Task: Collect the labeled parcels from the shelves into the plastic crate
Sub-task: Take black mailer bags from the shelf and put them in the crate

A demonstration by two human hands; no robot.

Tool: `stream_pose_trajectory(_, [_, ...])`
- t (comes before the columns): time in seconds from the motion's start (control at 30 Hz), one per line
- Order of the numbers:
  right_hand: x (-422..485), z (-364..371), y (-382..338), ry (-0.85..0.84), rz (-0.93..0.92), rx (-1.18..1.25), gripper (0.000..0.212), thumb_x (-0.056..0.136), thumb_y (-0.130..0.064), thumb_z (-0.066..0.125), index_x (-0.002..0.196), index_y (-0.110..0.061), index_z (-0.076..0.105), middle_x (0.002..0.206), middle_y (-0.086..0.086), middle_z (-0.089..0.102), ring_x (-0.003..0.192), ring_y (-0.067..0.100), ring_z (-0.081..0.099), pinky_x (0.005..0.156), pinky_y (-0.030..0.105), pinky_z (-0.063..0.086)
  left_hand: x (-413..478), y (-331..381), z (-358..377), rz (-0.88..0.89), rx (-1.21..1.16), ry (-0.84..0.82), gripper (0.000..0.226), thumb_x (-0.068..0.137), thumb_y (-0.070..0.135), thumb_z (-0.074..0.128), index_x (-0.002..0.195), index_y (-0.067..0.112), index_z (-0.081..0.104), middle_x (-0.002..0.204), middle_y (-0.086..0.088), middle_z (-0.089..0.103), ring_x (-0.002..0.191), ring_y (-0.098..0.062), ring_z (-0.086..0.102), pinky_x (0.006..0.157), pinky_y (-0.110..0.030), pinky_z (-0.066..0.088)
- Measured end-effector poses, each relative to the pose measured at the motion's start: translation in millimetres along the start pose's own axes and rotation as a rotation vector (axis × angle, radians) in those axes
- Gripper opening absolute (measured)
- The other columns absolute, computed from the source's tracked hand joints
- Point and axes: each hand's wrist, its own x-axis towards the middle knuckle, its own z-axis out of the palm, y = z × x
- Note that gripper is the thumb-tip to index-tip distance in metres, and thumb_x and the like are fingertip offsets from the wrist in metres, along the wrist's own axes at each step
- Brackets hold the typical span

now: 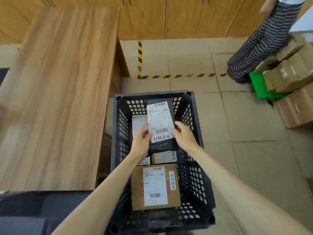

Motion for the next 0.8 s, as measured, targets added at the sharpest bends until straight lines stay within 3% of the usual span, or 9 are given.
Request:
stream_pose_trajectory(0.13, [26.9,13.7,32.3,-0.022,0.066,0.023,0.047,0.104,-0.019,0.045,0.15,-0.012,0.036,0.143,0.004,0.052,0.113,0.011,0.055,0.063,0.007,0.046,31.7,-38.5,10.6,-0.048,0.044,-0.008,0.05,0.107,0.01,0.045,0.153,0.028,0.041,0.137,0.005,0.063,0.126,-0.014,0.06,0.104,-0.046,0.053])
stream_pose_trajectory(0.2, [42.5,18.7,44.7,-0.011,0.102,0.031,0.05,0.105,-0.021,0.043,0.153,-0.013,0.033,0.146,0.004,0.049,0.11,0.008,0.052,0.059,0.007,0.044,45.7,-51.3,16.6,-0.068,0.056,0.0,0.05,0.107,0.01,0.044,0.154,0.028,0.039,0.14,0.007,0.06,0.129,-0.011,0.056,0.107,-0.044,0.05])
stream_pose_trajectory(0.3, [65.9,26.9,60.1,-0.004,0.14,0.063,0.049,0.105,-0.021,0.042,0.153,-0.013,0.035,0.144,0.003,0.05,0.106,0.006,0.051,0.058,0.005,0.043,67.3,-67.5,22.9,-0.088,0.055,0.019,0.048,0.107,0.009,0.042,0.152,0.026,0.041,0.135,0.009,0.061,0.118,-0.003,0.06,0.099,-0.028,0.055])
stream_pose_trajectory(0.4, [81.1,35.7,72.0,0.002,0.188,0.093,0.047,0.106,-0.018,0.041,0.151,-0.011,0.036,0.137,0.003,0.053,0.103,0.007,0.049,0.056,0.003,0.042,87.6,-87.2,25.7,-0.129,0.056,0.039,0.05,0.107,0.01,0.044,0.154,0.025,0.04,0.142,0.004,0.059,0.127,-0.011,0.057,0.106,-0.039,0.051])
stream_pose_trajectory(0.47, [87.7,41.1,78.2,-0.003,0.213,0.102,0.043,0.105,-0.019,0.041,0.147,-0.013,0.043,0.132,-0.001,0.057,0.106,0.01,0.056,0.071,0.01,0.048,97.0,-100.4,26.6,-0.136,0.059,0.04,0.051,0.106,0.008,0.045,0.154,0.023,0.04,0.145,0.003,0.057,0.133,-0.014,0.053,0.11,-0.044,0.047])
stream_pose_trajectory(0.53, [93.7,47.3,81.7,0.005,0.219,0.115,0.041,0.102,-0.022,0.041,0.141,-0.017,0.051,0.129,-0.001,0.064,0.11,0.015,0.062,0.09,0.03,0.054,103.4,-107.2,27.5,-0.132,0.052,0.047,0.051,0.105,0.006,0.046,0.153,0.021,0.04,0.146,0.003,0.055,0.135,-0.014,0.051,0.112,-0.044,0.046])
stream_pose_trajectory(0.6, [99.4,51.1,82.8,0.023,0.221,0.156,0.044,0.097,-0.03,0.042,0.139,-0.02,0.053,0.13,0.0,0.064,0.114,0.017,0.061,0.098,0.04,0.052,110.3,-109.8,28.0,-0.119,0.037,0.053,0.05,0.105,0.006,0.045,0.153,0.021,0.04,0.147,0.003,0.055,0.135,-0.013,0.051,0.112,-0.044,0.045])
stream_pose_trajectory(0.67, [104.1,54.0,80.9,0.052,0.226,0.176,0.049,0.095,-0.035,0.042,0.142,-0.021,0.051,0.135,-0.001,0.06,0.12,0.017,0.058,0.103,0.043,0.049,116.8,-111.7,27.9,-0.105,0.02,0.066,0.049,0.106,0.006,0.044,0.153,0.02,0.041,0.147,0.002,0.055,0.135,-0.014,0.051,0.112,-0.045,0.045])
stream_pose_trajectory(0.8, [99.4,55.2,75.7,0.087,0.196,0.209,0.04,0.099,-0.029,0.042,0.134,-0.018,0.058,0.123,-0.002,0.067,0.108,0.013,0.063,0.097,0.04,0.053,117.6,-115.8,27.7,-0.09,-0.007,0.076,0.048,0.106,0.006,0.044,0.152,0.021,0.043,0.144,0.001,0.057,0.133,-0.014,0.053,0.111,-0.046,0.047])
